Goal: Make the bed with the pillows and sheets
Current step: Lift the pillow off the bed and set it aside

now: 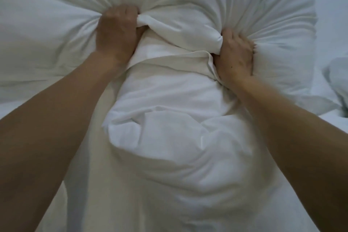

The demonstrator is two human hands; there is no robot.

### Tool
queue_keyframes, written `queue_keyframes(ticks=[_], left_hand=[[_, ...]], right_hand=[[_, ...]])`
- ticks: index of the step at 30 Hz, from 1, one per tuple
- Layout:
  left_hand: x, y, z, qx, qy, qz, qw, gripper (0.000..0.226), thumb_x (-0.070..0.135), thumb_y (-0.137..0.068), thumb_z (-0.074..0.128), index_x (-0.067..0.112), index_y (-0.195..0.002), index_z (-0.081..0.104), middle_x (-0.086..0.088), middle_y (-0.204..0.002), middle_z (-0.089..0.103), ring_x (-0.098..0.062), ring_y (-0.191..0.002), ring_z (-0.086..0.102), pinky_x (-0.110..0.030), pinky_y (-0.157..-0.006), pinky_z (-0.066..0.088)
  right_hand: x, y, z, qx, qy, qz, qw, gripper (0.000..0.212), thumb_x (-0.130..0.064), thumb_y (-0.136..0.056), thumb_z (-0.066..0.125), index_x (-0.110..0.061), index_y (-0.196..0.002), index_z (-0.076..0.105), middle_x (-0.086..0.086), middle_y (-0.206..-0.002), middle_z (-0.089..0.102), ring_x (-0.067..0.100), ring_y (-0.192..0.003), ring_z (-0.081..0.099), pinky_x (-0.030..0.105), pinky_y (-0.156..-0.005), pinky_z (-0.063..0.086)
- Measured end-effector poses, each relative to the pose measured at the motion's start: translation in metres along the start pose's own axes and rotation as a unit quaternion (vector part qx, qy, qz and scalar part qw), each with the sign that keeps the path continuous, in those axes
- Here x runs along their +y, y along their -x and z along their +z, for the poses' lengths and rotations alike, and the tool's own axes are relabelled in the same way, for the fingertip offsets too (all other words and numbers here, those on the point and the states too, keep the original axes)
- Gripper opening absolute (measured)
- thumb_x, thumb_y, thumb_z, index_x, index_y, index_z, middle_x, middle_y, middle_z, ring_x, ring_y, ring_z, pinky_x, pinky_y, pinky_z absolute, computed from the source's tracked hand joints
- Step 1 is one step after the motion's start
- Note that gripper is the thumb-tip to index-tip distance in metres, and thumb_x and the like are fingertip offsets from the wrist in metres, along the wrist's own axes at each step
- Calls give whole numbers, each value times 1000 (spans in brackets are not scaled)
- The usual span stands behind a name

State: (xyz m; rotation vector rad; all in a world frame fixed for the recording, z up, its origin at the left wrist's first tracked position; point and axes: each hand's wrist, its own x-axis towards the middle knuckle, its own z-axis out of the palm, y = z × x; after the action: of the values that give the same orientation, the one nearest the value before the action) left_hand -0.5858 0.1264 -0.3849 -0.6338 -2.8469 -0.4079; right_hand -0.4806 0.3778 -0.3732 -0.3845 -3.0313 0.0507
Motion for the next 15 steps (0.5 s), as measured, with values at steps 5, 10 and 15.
queue_keyframes(ticks=[5,10,15], left_hand=[[14,8,-33,-52,-11,23,998,48,45,-100,40,1,-106,57,-30,-98,64,-47,-88,60,-42,-65,28],[33,22,-138,-19,4,48,999,47,45,-100,40,2,-100,56,-27,-92,65,-45,-84,61,-40,-63,26],[66,46,-249,71,64,115,989,31,31,-90,53,7,-70,50,-17,-58,57,-35,-50,57,-31,-46,30]], right_hand=[[-5,-5,-28,-107,13,4,994,32,-31,-91,47,-9,-112,55,19,-111,63,40,-103,57,42,-82,41],[-12,30,-116,-54,-129,70,988,34,-37,-89,59,-5,-100,59,21,-98,66,39,-92,60,38,-70,36],[-13,61,-206,52,-248,88,963,40,-43,-80,57,-3,-80,53,20,-80,64,37,-75,58,44,-61,42]])
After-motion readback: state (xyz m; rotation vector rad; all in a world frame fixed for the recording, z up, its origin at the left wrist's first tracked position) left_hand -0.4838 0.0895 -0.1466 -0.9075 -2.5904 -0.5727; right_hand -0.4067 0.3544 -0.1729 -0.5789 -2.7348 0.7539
